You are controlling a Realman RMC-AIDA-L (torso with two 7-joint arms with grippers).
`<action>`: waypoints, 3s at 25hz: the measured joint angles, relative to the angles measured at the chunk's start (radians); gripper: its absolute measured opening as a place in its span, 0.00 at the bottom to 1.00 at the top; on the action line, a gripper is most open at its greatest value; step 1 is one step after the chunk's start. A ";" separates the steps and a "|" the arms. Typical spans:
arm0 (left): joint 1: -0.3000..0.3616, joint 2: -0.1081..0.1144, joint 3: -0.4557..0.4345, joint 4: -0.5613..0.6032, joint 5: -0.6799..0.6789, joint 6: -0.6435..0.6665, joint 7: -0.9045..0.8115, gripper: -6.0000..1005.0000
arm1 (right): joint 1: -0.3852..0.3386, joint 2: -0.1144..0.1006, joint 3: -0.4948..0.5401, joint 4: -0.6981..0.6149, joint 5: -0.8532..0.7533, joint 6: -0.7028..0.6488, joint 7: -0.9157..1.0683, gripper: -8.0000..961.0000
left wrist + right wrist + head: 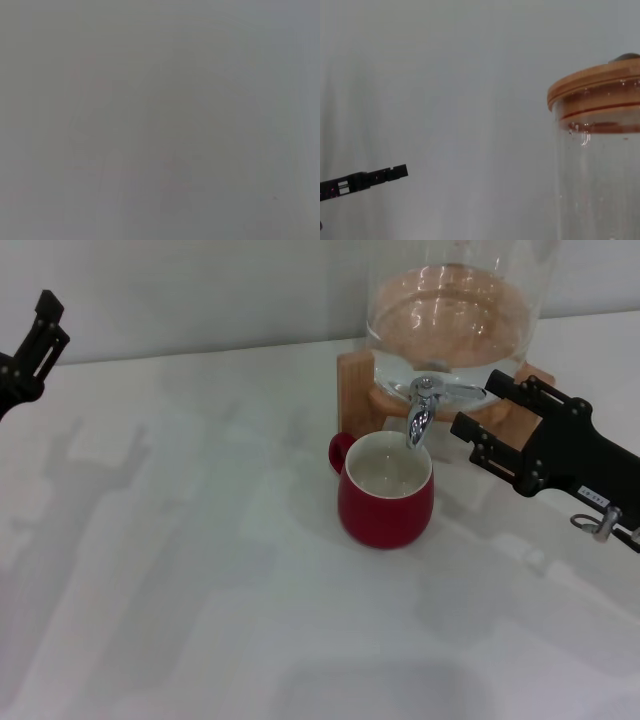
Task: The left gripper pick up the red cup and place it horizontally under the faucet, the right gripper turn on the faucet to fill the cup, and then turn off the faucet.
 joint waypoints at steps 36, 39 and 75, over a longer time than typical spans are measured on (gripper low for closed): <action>-0.014 0.002 -0.003 0.000 0.000 0.003 0.000 0.89 | 0.020 -0.005 0.007 -0.001 -0.023 -0.013 -0.001 0.70; -0.014 0.002 -0.002 0.000 0.000 0.001 0.000 0.89 | 0.018 -0.005 0.007 -0.001 -0.022 -0.014 -0.001 0.70; -0.008 0.000 0.000 -0.007 -0.002 0.000 0.000 0.89 | 0.000 -0.020 -0.051 -0.001 -0.039 0.036 0.001 0.70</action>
